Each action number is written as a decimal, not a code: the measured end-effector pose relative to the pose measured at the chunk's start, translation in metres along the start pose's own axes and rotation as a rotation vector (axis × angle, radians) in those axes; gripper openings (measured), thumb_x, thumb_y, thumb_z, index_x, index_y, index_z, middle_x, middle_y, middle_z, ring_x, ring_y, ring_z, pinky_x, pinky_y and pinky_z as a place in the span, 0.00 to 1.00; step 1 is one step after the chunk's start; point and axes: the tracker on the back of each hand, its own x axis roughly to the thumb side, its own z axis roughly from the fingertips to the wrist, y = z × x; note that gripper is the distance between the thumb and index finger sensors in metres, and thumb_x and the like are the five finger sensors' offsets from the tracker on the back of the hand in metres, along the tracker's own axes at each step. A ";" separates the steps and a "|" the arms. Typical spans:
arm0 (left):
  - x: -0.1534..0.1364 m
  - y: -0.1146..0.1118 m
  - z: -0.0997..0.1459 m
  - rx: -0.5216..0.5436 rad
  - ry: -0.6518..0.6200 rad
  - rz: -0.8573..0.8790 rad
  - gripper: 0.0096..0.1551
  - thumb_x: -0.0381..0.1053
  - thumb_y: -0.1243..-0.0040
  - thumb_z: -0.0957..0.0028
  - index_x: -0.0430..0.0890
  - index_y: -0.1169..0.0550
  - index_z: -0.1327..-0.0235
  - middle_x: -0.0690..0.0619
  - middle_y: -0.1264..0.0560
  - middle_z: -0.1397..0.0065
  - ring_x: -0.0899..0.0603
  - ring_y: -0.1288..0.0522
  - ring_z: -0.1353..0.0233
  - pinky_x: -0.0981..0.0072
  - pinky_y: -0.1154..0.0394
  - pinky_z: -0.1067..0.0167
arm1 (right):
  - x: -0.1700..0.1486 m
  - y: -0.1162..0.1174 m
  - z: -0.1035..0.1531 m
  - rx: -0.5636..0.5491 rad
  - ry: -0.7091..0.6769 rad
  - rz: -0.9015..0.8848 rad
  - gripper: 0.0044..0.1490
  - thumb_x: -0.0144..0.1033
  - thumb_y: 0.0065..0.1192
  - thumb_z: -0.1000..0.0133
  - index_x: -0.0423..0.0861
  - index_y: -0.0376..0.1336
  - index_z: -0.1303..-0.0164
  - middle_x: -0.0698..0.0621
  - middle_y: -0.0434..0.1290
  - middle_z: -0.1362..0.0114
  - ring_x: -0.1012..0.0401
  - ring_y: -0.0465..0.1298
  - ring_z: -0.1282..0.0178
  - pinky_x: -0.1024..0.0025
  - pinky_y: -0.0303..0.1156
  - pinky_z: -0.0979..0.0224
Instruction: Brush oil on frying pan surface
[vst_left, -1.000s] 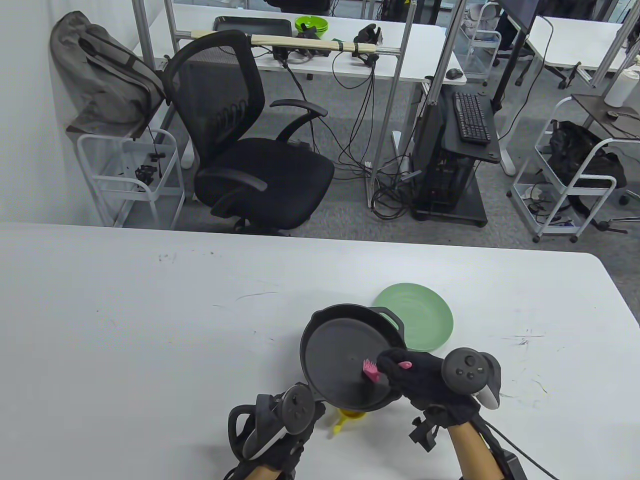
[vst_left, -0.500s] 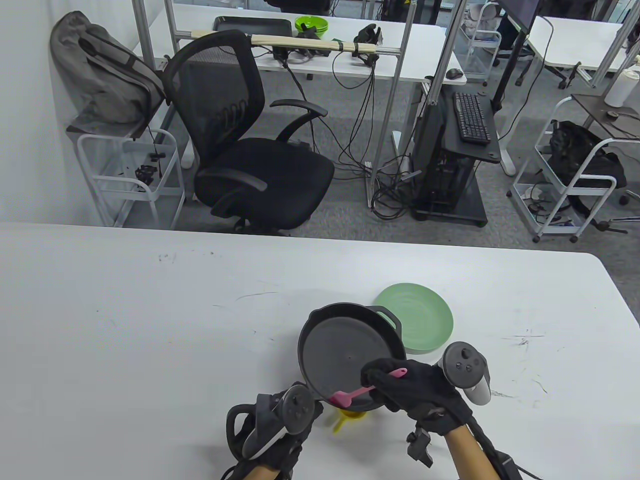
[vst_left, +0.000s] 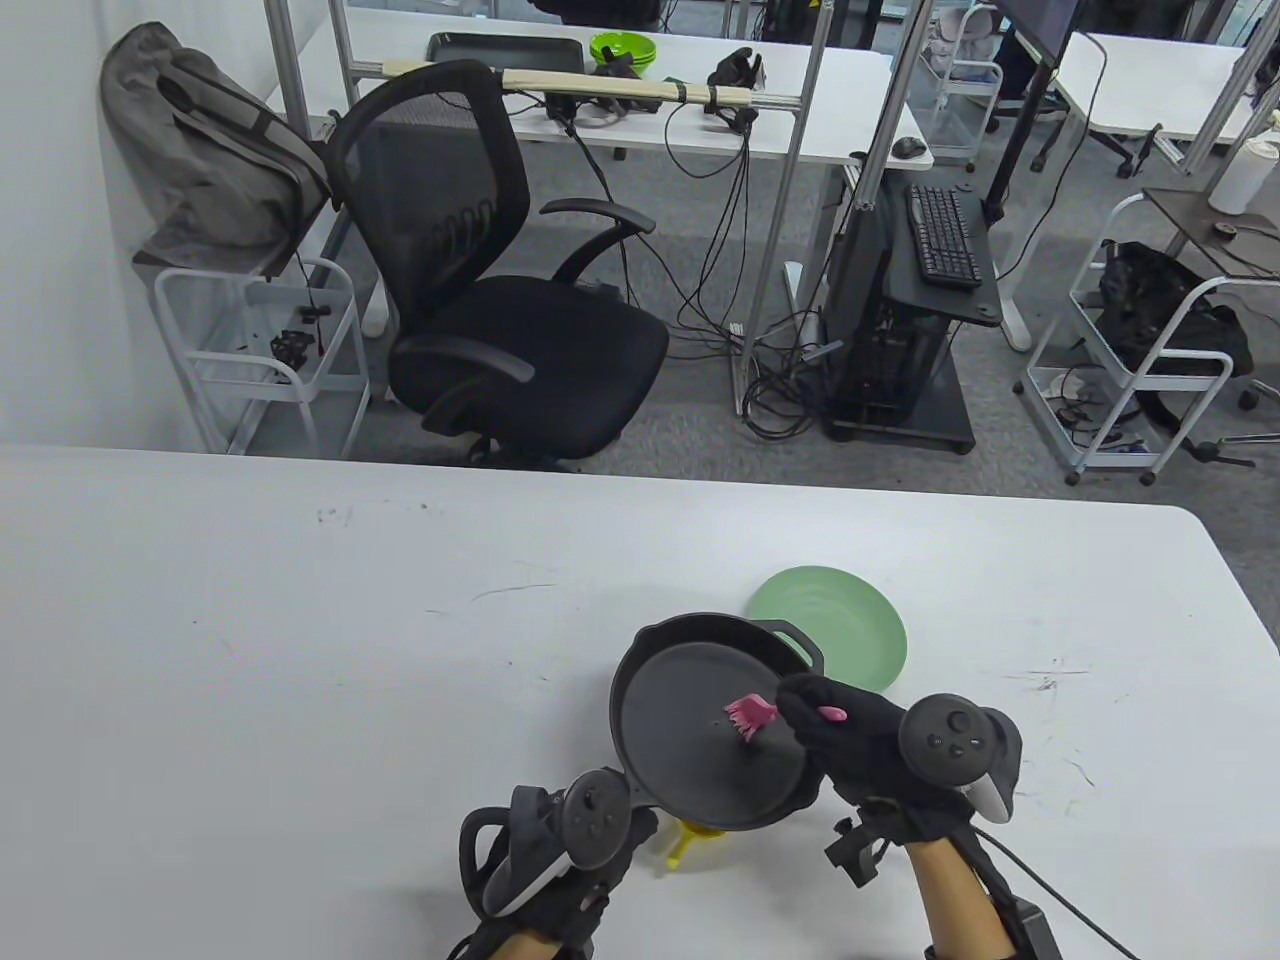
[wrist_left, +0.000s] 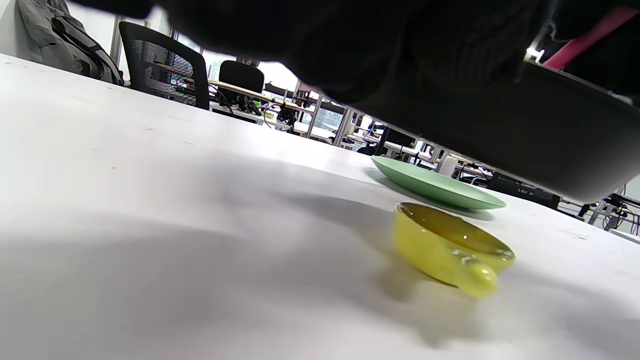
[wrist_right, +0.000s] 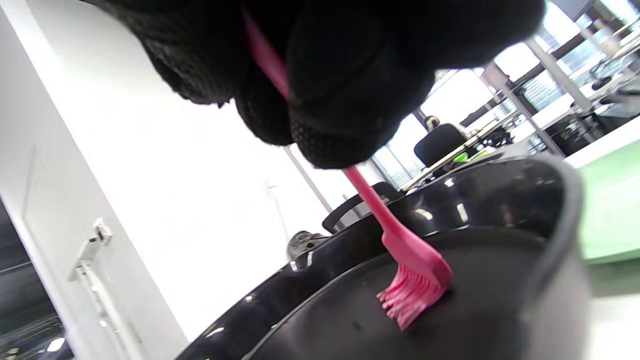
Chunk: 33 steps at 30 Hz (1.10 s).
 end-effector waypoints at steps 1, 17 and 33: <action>0.000 0.000 0.000 -0.002 -0.001 0.002 0.34 0.65 0.35 0.45 0.37 0.19 0.44 0.54 0.16 0.67 0.51 0.18 0.75 0.57 0.20 0.73 | -0.001 0.000 0.000 -0.016 0.006 0.033 0.24 0.52 0.62 0.38 0.52 0.72 0.38 0.38 0.82 0.50 0.59 0.82 0.65 0.69 0.80 0.64; -0.030 0.004 -0.004 0.046 0.160 -0.004 0.34 0.65 0.35 0.46 0.37 0.19 0.44 0.54 0.16 0.66 0.50 0.18 0.75 0.57 0.20 0.72 | 0.008 -0.026 0.008 -0.116 -0.091 -0.237 0.25 0.56 0.58 0.36 0.52 0.71 0.38 0.43 0.82 0.55 0.66 0.80 0.71 0.76 0.78 0.69; -0.053 0.009 -0.005 0.065 0.270 0.030 0.35 0.65 0.35 0.45 0.37 0.19 0.44 0.54 0.16 0.66 0.50 0.18 0.74 0.57 0.20 0.72 | 0.042 0.043 0.002 0.307 -0.203 0.082 0.25 0.55 0.58 0.36 0.51 0.71 0.40 0.42 0.82 0.56 0.65 0.79 0.71 0.75 0.78 0.69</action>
